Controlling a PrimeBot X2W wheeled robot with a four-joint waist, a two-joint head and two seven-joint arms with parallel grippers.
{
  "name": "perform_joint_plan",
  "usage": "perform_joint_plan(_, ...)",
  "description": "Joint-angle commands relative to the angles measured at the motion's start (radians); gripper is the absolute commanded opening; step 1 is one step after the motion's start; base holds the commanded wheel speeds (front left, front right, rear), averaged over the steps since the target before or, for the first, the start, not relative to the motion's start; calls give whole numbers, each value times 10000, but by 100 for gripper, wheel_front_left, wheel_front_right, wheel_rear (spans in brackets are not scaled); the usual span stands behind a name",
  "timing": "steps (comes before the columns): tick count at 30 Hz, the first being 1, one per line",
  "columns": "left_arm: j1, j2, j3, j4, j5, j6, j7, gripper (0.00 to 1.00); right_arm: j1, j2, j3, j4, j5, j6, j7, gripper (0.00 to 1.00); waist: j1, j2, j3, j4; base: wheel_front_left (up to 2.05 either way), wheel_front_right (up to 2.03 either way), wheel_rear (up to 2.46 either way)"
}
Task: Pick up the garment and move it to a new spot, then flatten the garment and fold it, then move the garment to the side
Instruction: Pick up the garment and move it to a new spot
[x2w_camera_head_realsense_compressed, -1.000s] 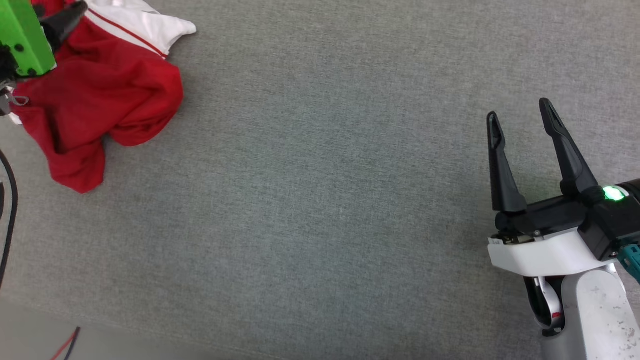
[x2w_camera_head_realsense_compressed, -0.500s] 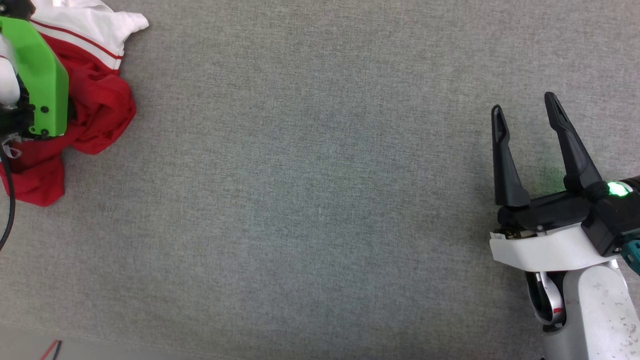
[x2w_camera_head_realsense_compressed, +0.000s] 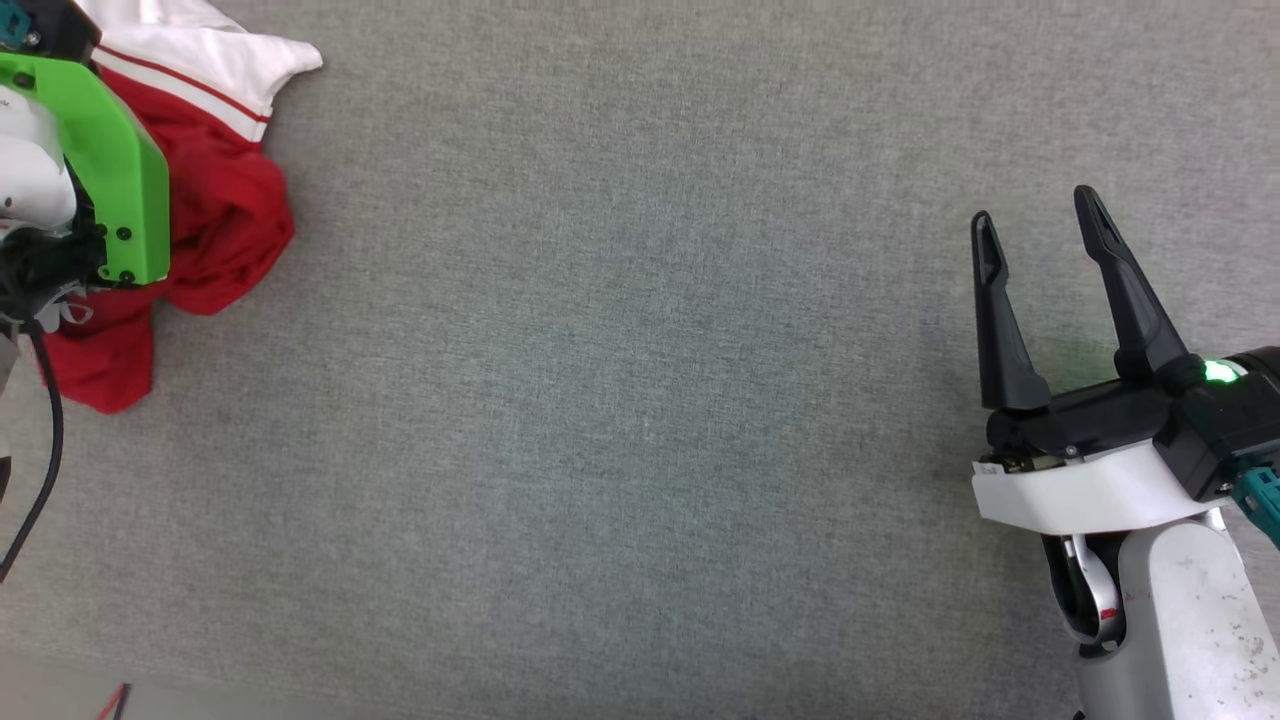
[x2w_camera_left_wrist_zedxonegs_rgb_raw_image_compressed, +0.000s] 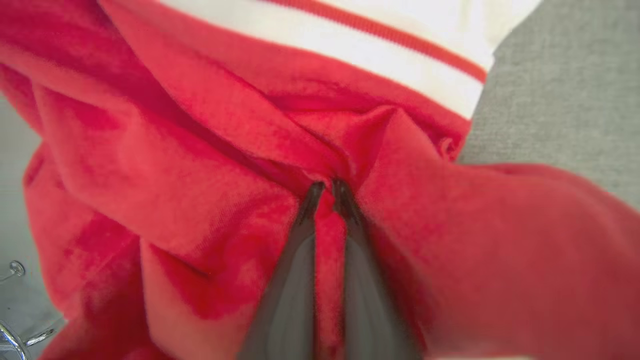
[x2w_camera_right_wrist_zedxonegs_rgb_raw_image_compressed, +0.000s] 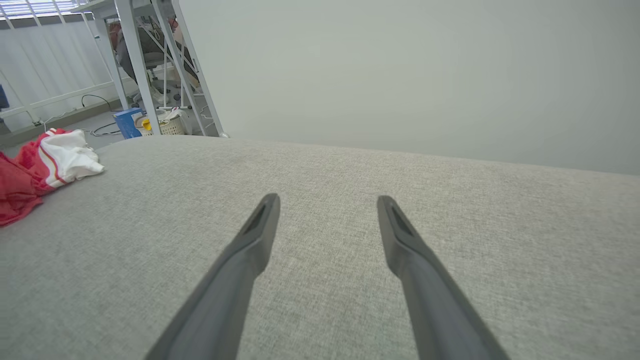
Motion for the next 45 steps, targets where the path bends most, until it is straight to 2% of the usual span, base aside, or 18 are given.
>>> perform_joint_plan(1,51,43,-22,-156,-111,-28,-234,0,51,-33,0,48,123,-7,-47,100,0,51,-408,17,0,0,0)
perform_joint_plan(8,-403,620,-339,-1375,48,-28,-831,0,329,-33,-11,192,446,-7,-47,100,0,51,-1269,47,0,0,0)
perform_joint_plan(13,-713,482,-675,-2283,177,-29,-965,0,470,-33,23,276,693,-7,-47,100,0,51,-1755,-87,0,0,0)
perform_joint_plan(17,-1085,243,-1042,-3110,392,-29,-976,0,512,-33,24,284,1001,-7,-47,100,0,51,-2052,-546,0,0,0)
perform_joint_plan(22,-1609,-212,-1380,-3794,588,-29,-1016,0,597,-33,28,329,1333,-7,-47,100,0,51,-2261,-1244,0,0,0)
perform_joint_plan(28,-2368,-1167,-2002,-4298,682,-29,-1074,0,726,-33,-17,330,1691,-7,-47,100,0,51,-2371,-2182,0,0,0)
perform_joint_plan(35,-3177,-2205,-3157,-4676,690,-29,-1427,0,748,-33,-187,251,2038,-7,-47,100,0,51,-2252,-3215,0,0,0)
perform_joint_plan(40,-3212,-2669,-3885,-4734,573,-29,-2034,0,821,-33,-384,188,2171,-7,-47,100,0,51,-2118,-3488,0,0,0)
perform_joint_plan(45,-2279,-2724,-4693,-4378,514,-29,-2577,0,836,-33,-452,185,2224,-7,-47,100,0,51,-2017,-3495,0,0,0)
